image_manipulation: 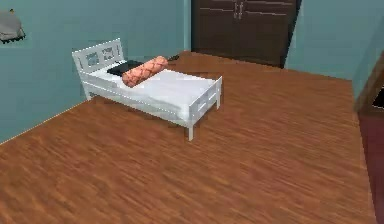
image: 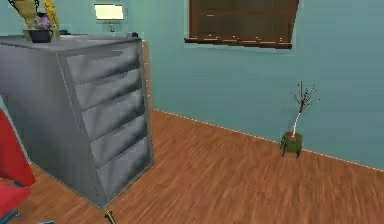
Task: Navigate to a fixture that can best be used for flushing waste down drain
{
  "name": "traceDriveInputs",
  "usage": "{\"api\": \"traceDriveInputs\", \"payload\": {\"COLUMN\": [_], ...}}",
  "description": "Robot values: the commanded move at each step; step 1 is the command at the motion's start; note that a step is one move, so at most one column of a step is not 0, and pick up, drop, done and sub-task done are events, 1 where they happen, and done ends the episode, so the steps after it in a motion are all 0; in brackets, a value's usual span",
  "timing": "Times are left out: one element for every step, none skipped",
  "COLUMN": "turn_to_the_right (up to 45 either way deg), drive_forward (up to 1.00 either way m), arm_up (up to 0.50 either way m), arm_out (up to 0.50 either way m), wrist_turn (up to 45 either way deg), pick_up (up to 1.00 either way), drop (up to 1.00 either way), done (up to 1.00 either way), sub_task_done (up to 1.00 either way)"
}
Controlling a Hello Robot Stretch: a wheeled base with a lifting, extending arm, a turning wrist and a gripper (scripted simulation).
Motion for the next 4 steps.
{"api": "traceDriveInputs", "payload": {"turn_to_the_right": [45.0,45.0,45.0,39.0], "drive_forward": [0.0,0.0,0.0,0.0], "arm_up": [0.0,0.0,0.0,0.0], "arm_out": [0.0,0.0,0.0,0.0], "wrist_turn": [0.0,0.0,0.0,0.0], "pick_up": [0.0,0.0,0.0,0.0], "drop": [0.0,0.0,0.0,0.0], "done": [0.0,0.0,0.0,0.0], "sub_task_done": [0.0,0.0,0.0,0.0]}}
